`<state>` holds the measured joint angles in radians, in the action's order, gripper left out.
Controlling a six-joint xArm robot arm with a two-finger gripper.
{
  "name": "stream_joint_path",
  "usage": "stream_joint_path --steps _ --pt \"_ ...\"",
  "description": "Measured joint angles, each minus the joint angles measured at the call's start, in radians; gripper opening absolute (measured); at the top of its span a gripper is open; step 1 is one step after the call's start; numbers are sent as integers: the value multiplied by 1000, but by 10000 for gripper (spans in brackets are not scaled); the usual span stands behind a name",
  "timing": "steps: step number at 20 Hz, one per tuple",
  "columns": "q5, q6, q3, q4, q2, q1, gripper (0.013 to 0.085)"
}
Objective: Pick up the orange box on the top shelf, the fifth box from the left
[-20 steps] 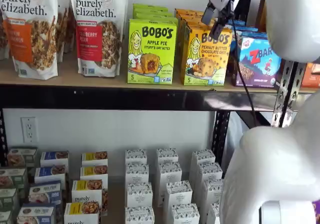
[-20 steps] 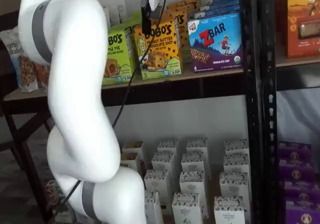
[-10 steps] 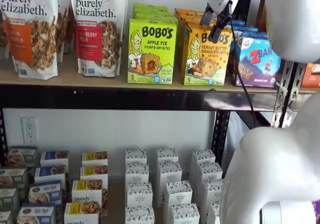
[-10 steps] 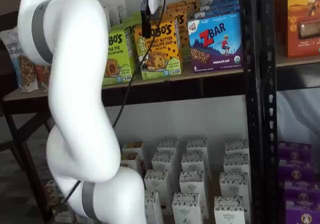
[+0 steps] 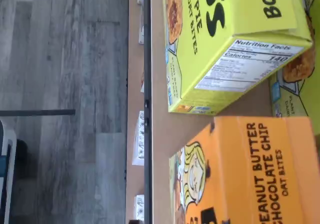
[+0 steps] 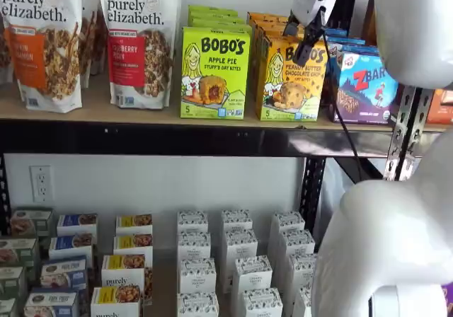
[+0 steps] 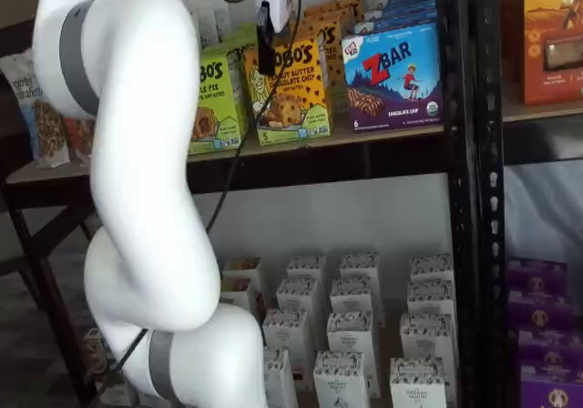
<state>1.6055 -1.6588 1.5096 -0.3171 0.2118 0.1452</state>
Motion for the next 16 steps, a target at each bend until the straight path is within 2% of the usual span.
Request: stream_joint_path --steps 8,16 --pt "-12 8 -16 19 -2 -17 850" --pt "-62 8 -51 21 11 -24 850"
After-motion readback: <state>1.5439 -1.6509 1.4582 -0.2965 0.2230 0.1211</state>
